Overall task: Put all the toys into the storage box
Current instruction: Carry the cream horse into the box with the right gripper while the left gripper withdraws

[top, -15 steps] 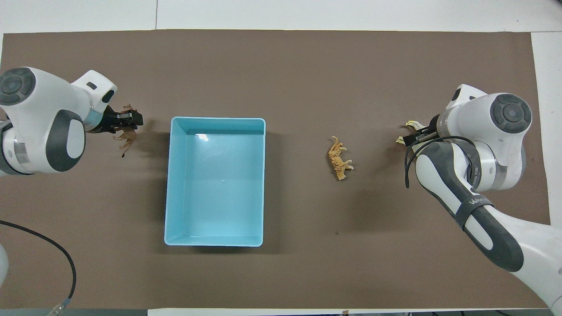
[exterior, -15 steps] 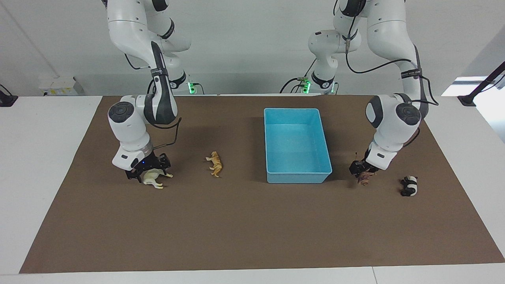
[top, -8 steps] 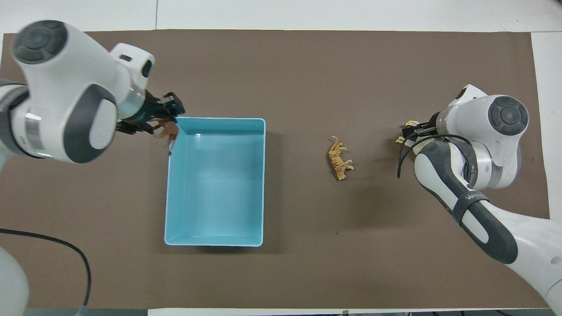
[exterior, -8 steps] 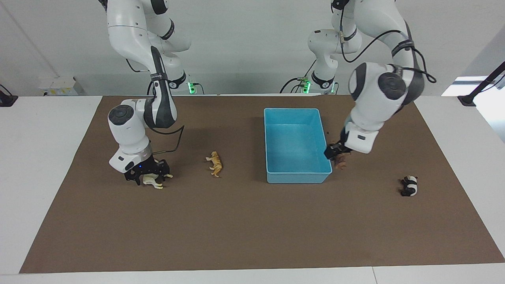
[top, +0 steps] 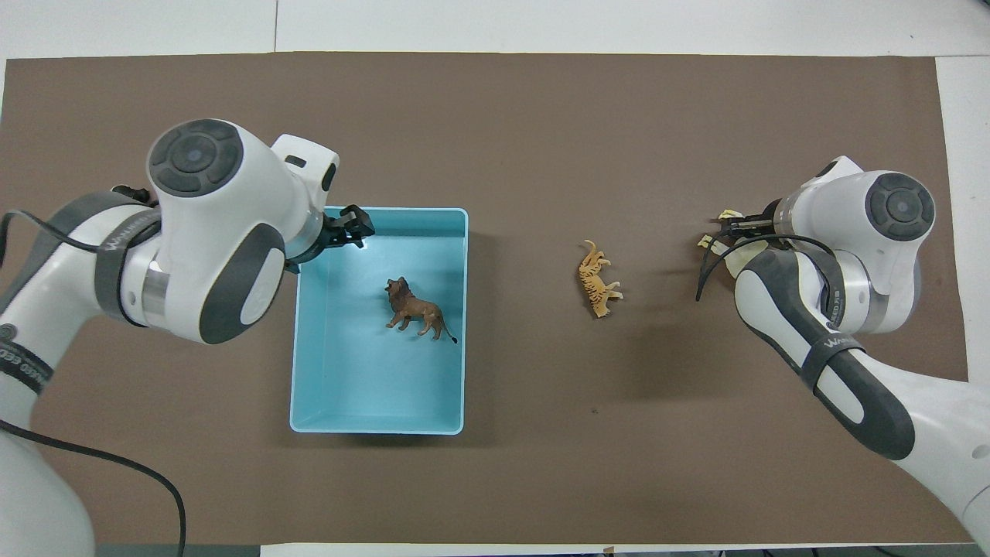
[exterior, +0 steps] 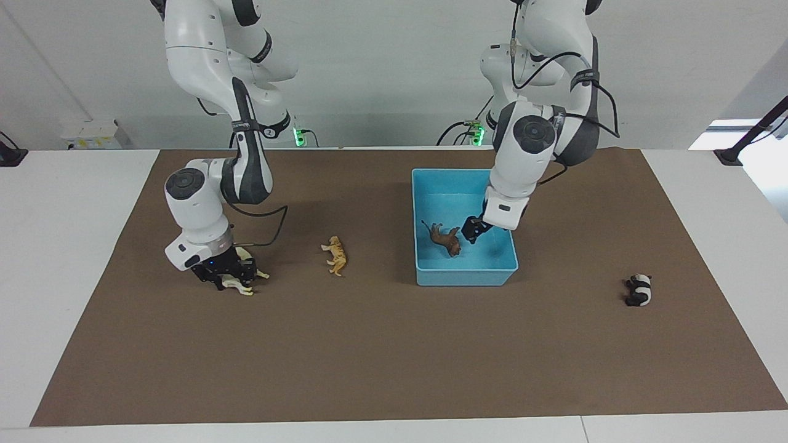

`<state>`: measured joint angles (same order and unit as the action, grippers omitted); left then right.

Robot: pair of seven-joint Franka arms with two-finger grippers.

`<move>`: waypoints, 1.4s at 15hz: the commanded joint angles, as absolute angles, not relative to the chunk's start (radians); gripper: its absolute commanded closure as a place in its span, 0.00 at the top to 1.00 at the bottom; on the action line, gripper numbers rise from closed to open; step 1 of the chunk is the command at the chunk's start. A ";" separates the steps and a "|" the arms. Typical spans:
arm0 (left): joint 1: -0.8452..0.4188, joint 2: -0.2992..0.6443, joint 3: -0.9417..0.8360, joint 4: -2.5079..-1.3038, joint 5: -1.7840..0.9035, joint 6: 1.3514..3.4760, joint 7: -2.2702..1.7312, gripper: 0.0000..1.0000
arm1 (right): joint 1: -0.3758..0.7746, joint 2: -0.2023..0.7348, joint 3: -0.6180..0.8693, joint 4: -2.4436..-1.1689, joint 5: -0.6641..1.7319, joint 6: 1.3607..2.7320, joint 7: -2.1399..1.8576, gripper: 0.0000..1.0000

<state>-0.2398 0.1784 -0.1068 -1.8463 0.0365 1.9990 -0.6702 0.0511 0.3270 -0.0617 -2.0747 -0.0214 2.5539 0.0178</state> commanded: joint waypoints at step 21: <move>0.287 0.495 -0.106 -1.816 0.298 2.620 0.097 1.00 | 0.809 0.391 -0.058 -1.624 0.293 2.374 0.978 0.00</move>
<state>0.2726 0.4538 -0.1041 -1.8389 0.2772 2.5735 0.0868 0.7454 0.3442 -0.0486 -1.6142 0.2658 2.2935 0.9194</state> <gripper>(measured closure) 0.000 0.568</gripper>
